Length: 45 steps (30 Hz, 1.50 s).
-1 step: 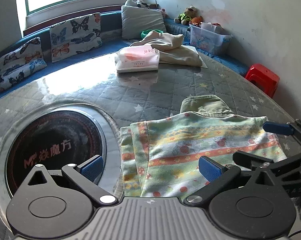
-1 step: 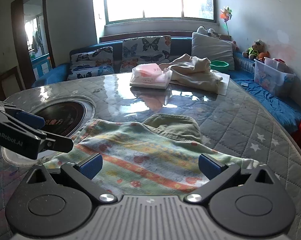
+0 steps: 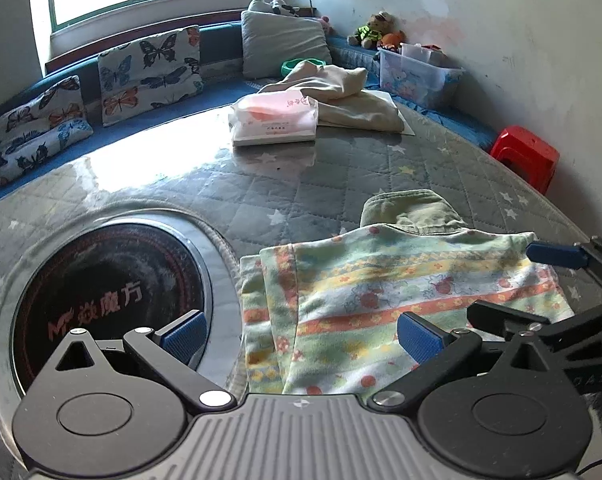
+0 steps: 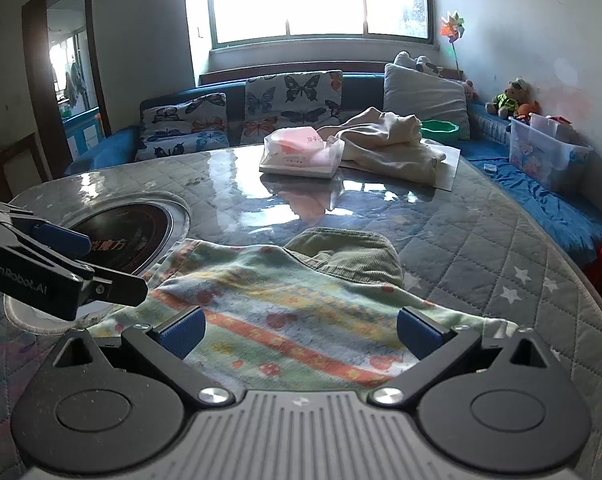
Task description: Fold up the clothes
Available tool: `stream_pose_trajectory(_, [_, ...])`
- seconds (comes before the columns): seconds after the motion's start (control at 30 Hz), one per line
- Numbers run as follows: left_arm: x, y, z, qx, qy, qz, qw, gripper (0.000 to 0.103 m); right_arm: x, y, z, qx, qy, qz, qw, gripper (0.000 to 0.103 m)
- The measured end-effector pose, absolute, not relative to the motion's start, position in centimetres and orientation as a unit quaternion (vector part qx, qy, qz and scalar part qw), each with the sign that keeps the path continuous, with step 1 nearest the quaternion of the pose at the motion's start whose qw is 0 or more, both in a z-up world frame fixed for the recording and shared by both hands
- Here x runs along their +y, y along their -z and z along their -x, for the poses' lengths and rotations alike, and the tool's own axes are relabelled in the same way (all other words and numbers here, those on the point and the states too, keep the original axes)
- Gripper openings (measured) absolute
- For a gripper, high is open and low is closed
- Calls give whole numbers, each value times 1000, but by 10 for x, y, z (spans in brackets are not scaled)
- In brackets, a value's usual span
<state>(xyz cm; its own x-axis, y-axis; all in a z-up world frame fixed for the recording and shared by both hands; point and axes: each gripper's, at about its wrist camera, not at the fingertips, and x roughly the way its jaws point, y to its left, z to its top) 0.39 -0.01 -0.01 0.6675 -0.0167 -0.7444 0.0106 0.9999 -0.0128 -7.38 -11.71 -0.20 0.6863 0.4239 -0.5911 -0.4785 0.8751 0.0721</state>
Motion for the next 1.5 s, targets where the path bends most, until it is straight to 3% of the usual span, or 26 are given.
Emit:
stream_pose_trajectory(0.23, [-2, 4, -30, 421, 14, -34, 906, 103, -125, 3, 35, 333, -236, 23, 913, 93])
stream_pose_trajectory(0.47, [1, 6, -65, 412, 33, -43, 910, 90, -133, 4, -5, 355, -225, 3, 907, 81])
stream_pose_trajectory(0.57, [2, 10, -78, 413, 51, -37, 909, 83, -133, 10, -27, 370, -220, -5, 903, 74])
stream_pose_trajectory(0.8, [-2, 28, -97, 414, 92, -37, 905, 83, -125, 29, -69, 401, -222, -23, 889, 54])
stream_pose_trajectory(0.93, [-1, 31, -99, 415, 109, -39, 902, 83, -122, 32, -77, 412, -228, -24, 882, 19])
stream_pose_trajectory(1.0, [-2, 31, -99, 412, 118, -39, 903, 83, -121, 29, -74, 405, -231, -24, 884, 10])
stream_pose_trajectory(1.33, [5, 19, -101, 378, 174, 9, 909, 82, -108, -54, -25, 279, -301, -33, 912, 4])
stream_pose_trajectory(1.37, [6, 14, -100, 372, 185, 16, 910, 71, -105, -66, -18, 259, -308, -27, 915, 4])
stream_pose_trajectory(1.4, [8, 8, -98, 366, 193, 21, 910, 52, -102, -78, -12, 241, -315, -23, 918, 3])
stream_pose_trajectory(1.43, [9, 3, -96, 360, 201, 26, 911, 42, -102, -91, -11, 228, -319, -23, 920, 3])
stream_pose_trajectory(1.47, [10, -4, -95, 354, 206, 33, 912, 25, -100, -101, -6, 209, -322, -21, 923, 3])
stream_pose_trajectory(1.5, [12, -13, -94, 344, 208, 41, 915, 18, -98, -112, -2, 188, -324, -19, 927, 3])
